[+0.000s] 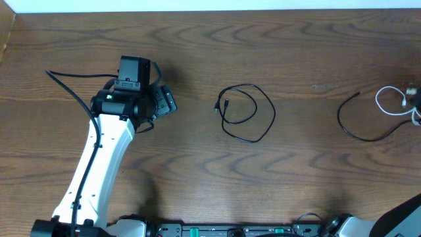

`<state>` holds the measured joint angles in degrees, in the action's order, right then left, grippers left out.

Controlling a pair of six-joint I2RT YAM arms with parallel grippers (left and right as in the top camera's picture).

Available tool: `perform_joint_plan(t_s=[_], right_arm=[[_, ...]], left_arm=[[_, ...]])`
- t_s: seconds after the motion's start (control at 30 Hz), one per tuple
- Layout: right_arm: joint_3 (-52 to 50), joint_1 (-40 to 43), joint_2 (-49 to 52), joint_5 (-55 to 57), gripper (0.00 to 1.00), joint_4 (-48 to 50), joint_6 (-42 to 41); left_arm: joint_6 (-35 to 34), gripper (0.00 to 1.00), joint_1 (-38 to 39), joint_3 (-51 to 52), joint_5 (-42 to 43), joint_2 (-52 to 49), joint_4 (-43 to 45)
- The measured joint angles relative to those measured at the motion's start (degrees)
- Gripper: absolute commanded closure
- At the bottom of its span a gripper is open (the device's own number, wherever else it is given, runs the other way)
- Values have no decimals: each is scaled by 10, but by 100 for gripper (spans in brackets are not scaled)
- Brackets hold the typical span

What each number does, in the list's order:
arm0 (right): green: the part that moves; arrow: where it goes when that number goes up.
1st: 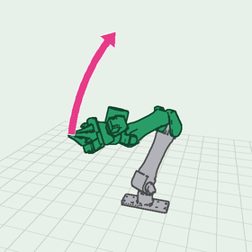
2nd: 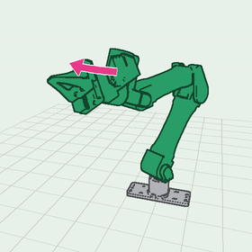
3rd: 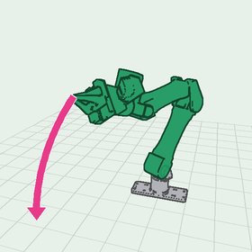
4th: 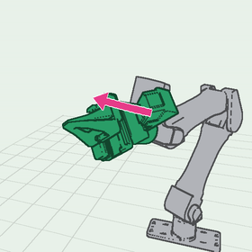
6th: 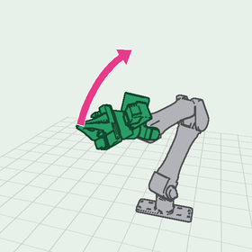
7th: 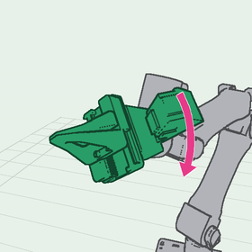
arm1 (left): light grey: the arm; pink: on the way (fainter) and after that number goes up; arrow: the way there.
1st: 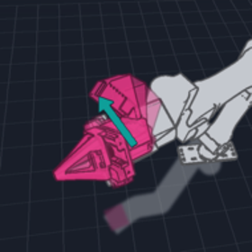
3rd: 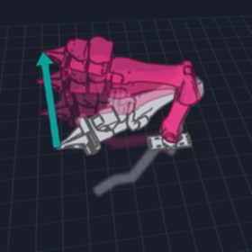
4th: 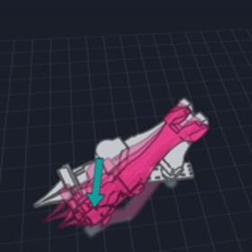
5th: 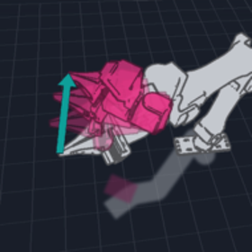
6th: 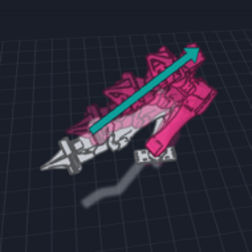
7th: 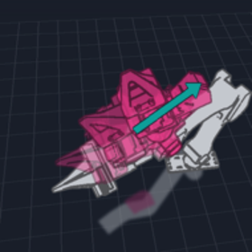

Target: Untangle cables

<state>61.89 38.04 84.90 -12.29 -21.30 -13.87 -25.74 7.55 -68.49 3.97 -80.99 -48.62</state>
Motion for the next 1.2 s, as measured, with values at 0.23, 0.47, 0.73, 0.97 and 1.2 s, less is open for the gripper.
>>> perform_joint_plan(t_s=[0.23,0.47,0.73,0.97,1.2], right_arm=[[0,-56,0,-94,1,-150,-6],[-1,-192,0,-125,1,-232,43],[-1,-385,0,-137,1,-228,148],[-1,-491,1,-92,2,-189,142],[-1,-549,44,8,6,-192,86]], left_arm=[[0,15,0,0,0,0,0],[2,15,0,0,0,0,1],[6,15,0,0,0,0,-15],[9,15,0,0,4,0,-16],[57,14,0,0,56,-5,11]])
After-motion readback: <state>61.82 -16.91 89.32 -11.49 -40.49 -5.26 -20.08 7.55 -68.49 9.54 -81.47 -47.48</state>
